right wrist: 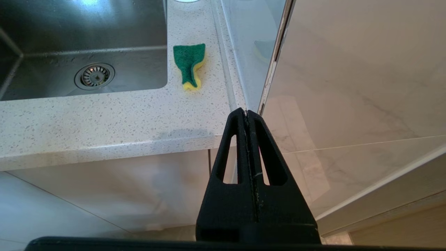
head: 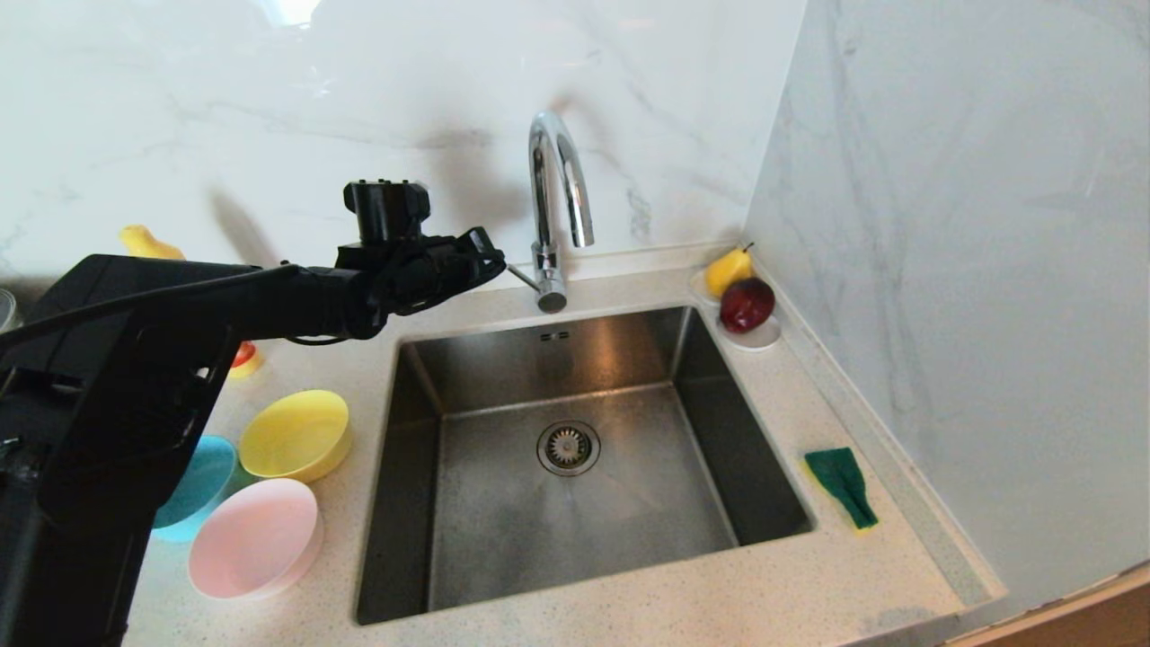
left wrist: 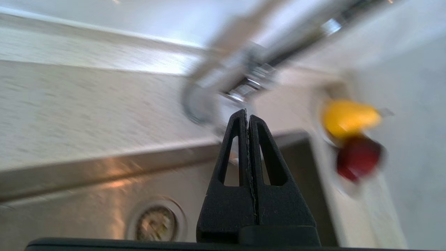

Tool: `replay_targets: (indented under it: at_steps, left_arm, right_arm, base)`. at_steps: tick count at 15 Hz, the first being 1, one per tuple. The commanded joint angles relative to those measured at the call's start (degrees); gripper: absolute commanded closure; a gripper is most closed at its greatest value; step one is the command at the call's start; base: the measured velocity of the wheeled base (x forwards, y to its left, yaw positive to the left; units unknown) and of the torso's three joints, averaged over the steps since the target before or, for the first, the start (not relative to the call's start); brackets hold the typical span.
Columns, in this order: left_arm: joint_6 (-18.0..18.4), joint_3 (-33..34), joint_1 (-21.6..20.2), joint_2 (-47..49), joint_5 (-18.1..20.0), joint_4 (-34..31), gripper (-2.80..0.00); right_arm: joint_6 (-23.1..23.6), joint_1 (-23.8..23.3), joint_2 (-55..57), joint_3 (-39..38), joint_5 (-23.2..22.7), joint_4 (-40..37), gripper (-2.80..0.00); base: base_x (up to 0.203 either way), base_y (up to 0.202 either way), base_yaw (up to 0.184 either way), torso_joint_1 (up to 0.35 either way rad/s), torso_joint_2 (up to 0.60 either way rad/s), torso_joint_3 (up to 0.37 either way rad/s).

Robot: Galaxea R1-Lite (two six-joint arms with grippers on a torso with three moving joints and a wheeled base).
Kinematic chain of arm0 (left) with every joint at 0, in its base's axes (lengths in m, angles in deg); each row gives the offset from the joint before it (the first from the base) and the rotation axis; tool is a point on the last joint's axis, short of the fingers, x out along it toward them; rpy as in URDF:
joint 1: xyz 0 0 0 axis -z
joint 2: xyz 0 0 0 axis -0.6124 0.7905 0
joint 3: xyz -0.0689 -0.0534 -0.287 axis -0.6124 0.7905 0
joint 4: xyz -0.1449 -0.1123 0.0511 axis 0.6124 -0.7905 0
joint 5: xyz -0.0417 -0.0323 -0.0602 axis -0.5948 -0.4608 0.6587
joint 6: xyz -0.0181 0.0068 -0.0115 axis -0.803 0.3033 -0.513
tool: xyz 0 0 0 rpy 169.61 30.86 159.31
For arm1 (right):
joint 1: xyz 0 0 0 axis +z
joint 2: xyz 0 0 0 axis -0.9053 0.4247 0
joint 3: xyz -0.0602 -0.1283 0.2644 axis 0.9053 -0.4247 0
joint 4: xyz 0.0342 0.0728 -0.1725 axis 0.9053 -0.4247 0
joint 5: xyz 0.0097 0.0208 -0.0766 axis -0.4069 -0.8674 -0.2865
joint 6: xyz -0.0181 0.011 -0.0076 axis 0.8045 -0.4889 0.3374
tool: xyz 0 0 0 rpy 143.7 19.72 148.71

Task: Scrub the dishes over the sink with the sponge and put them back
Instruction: Turn on the faucet

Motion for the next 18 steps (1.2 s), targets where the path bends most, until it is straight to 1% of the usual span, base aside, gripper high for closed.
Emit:
replay_targets:
  at_steps: [1,8,12,14,18]
  left_arm:
    - [-0.2,0.0,0.3,1.8,-0.6,0.6,0.0]
    - [-0.2,-0.1,0.3,1.5,-0.3,1.0,0.0]
    - [-0.2,-0.2,0.3,0.7,-0.4,1.8,0.0]
    - [-0.2,-0.2,0.3,0.4,-0.6,3.2,0.0]
    - [-0.2,-0.2,0.5,1.1,-0.5,3.3,0.0]
  right_arm:
    - [-0.1,0.0,0.0,0.0,-0.1,0.0,0.0]
    - [0.0,0.0,0.0,0.0,0.0,0.0,0.0]
    - [0.0,0.0,0.0,0.0,0.0,0.0,0.0]
    - [0.0,0.0,0.0,0.0,0.0,0.0,0.0]
    - [0.0,0.0,0.0,0.0,-0.1,0.0,0.0]
  base:
    - [0.0,0.0,0.0,0.0,0.0,0.0]
    - [0.0,0.0,0.0,0.0,0.0,0.0]
    - [0.0,0.0,0.0,0.0,0.0,0.0]
    - [0.0,0.0,0.0,0.0,0.0,0.0]
    - [0.0,0.0,0.0,0.0,0.0,0.0]
